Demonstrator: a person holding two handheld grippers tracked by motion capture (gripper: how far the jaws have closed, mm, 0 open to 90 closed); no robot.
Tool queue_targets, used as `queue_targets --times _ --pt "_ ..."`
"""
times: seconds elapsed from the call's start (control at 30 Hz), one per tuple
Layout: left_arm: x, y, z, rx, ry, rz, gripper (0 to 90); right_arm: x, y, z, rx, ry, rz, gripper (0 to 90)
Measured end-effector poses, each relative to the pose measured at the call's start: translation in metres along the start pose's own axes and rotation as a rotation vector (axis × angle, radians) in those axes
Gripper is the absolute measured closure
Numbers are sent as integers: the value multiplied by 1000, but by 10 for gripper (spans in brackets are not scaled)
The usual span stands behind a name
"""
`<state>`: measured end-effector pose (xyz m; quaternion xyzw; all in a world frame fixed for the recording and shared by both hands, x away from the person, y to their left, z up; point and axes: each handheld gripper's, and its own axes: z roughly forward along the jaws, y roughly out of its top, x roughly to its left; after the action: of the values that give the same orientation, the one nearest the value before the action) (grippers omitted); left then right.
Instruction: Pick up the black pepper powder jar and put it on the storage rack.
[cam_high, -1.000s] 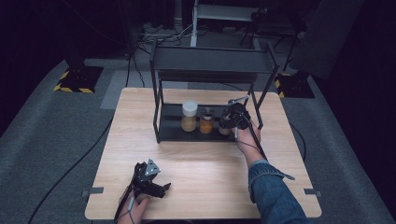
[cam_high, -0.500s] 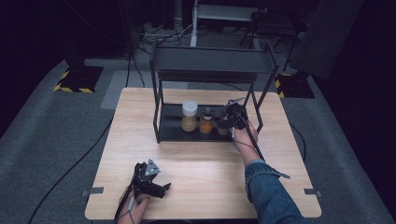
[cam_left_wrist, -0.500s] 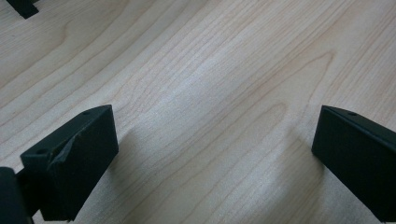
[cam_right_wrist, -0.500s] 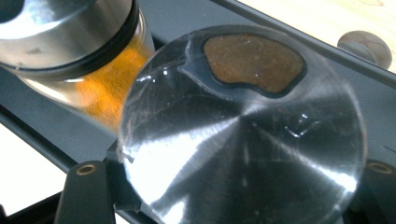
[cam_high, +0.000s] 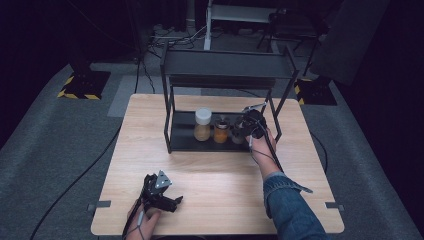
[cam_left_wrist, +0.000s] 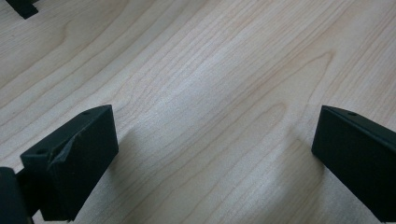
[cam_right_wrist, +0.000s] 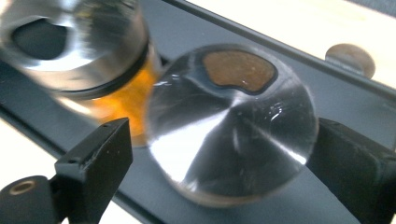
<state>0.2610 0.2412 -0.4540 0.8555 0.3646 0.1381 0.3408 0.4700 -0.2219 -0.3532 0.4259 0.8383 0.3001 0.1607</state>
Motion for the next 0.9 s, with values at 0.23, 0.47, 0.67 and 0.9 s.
queue_targets --times 0.23,0.47,0.67,0.9 --pt "2 2 2 -2 -8 4 0 1 -9 -34 -37 12 -27 36" --pt "0 3 3 -1 -4 -2 0 2 -33 -65 -78 33 -55 18" --pt "0 3 3 -2 -4 -3 0 1 -55 -95 -106 43 -76 10" --pt "0 3 4 -4 -4 1 0 1 -81 -122 -133 45 -76 10"
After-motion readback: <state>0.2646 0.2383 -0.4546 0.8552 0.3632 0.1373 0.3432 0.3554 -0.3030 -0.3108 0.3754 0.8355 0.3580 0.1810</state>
